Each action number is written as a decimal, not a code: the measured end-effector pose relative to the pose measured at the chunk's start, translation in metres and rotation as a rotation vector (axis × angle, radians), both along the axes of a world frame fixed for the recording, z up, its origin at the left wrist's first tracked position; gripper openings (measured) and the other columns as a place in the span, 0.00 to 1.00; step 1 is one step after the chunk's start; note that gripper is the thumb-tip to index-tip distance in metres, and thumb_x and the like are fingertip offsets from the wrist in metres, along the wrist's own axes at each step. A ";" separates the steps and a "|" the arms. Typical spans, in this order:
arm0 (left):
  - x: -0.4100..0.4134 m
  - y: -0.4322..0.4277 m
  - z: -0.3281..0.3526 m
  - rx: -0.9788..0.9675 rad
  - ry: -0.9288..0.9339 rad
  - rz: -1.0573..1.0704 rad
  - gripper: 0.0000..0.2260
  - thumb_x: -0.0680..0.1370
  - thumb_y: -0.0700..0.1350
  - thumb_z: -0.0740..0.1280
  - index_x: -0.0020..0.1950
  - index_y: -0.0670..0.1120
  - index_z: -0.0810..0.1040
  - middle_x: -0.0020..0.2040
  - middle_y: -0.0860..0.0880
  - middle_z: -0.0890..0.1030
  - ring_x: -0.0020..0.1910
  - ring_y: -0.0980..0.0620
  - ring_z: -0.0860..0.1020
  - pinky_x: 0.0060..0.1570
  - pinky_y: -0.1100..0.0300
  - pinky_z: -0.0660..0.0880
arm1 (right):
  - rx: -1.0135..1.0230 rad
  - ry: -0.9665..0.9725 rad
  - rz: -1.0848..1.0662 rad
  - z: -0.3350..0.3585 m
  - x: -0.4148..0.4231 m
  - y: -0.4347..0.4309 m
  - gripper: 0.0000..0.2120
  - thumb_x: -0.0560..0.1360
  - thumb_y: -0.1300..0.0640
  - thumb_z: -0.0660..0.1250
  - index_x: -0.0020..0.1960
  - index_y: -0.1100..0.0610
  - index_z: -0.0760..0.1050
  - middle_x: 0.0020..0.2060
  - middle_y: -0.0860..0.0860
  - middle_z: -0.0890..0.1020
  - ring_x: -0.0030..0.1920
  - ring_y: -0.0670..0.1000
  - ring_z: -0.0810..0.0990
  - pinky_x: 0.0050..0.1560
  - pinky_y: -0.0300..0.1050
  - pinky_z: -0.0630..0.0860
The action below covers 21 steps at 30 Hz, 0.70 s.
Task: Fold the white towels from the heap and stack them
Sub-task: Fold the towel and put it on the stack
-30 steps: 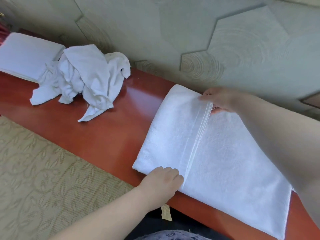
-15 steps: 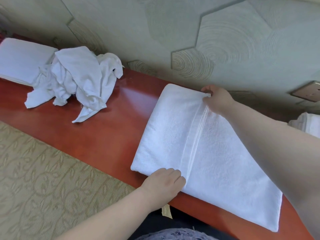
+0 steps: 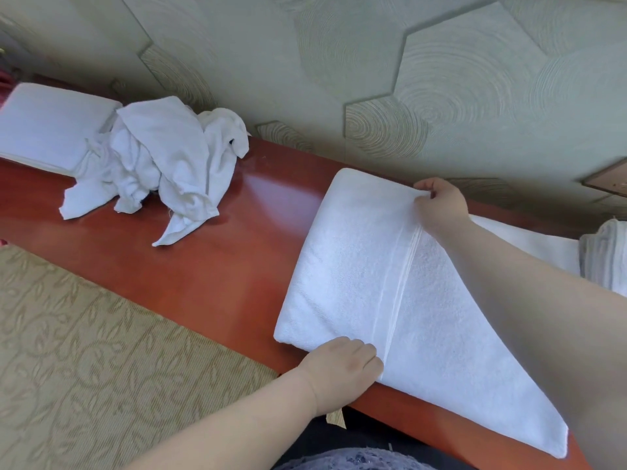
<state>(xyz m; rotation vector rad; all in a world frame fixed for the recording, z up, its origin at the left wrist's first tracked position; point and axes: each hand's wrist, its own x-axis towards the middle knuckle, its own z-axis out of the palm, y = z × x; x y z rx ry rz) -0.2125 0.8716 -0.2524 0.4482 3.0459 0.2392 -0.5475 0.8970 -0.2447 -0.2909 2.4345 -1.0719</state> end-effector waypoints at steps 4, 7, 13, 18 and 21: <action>-0.013 -0.018 0.009 0.118 0.108 0.223 0.12 0.77 0.53 0.65 0.54 0.47 0.77 0.50 0.49 0.78 0.46 0.47 0.75 0.48 0.52 0.70 | 0.163 0.343 0.177 0.000 0.014 -0.010 0.24 0.75 0.55 0.61 0.71 0.57 0.75 0.62 0.58 0.78 0.62 0.62 0.76 0.62 0.48 0.72; -0.022 -0.056 0.007 0.018 -0.058 0.577 0.31 0.80 0.59 0.60 0.78 0.42 0.68 0.78 0.41 0.68 0.78 0.43 0.65 0.74 0.46 0.61 | 0.080 0.758 0.518 -0.013 0.056 -0.026 0.25 0.80 0.47 0.61 0.73 0.58 0.74 0.71 0.61 0.75 0.71 0.65 0.72 0.73 0.62 0.67; -0.019 -0.067 -0.013 -0.094 -0.348 0.503 0.46 0.78 0.69 0.53 0.85 0.41 0.44 0.84 0.39 0.37 0.83 0.41 0.34 0.81 0.44 0.39 | 0.325 0.678 1.184 -0.034 0.082 -0.047 0.36 0.81 0.30 0.45 0.84 0.46 0.53 0.84 0.50 0.51 0.83 0.58 0.45 0.82 0.61 0.42; -0.020 -0.070 -0.012 -0.079 -0.394 0.467 0.48 0.76 0.72 0.53 0.85 0.46 0.38 0.82 0.38 0.30 0.81 0.38 0.29 0.81 0.41 0.40 | 0.523 0.566 0.918 -0.031 0.054 -0.064 0.38 0.78 0.27 0.40 0.84 0.43 0.43 0.84 0.46 0.42 0.83 0.59 0.39 0.81 0.60 0.36; -0.022 -0.070 -0.012 -0.071 -0.411 0.475 0.49 0.75 0.73 0.53 0.84 0.47 0.36 0.81 0.38 0.28 0.80 0.37 0.28 0.81 0.39 0.40 | 0.537 0.557 0.910 -0.027 0.061 -0.075 0.41 0.78 0.26 0.38 0.84 0.47 0.41 0.84 0.49 0.41 0.82 0.60 0.37 0.80 0.62 0.36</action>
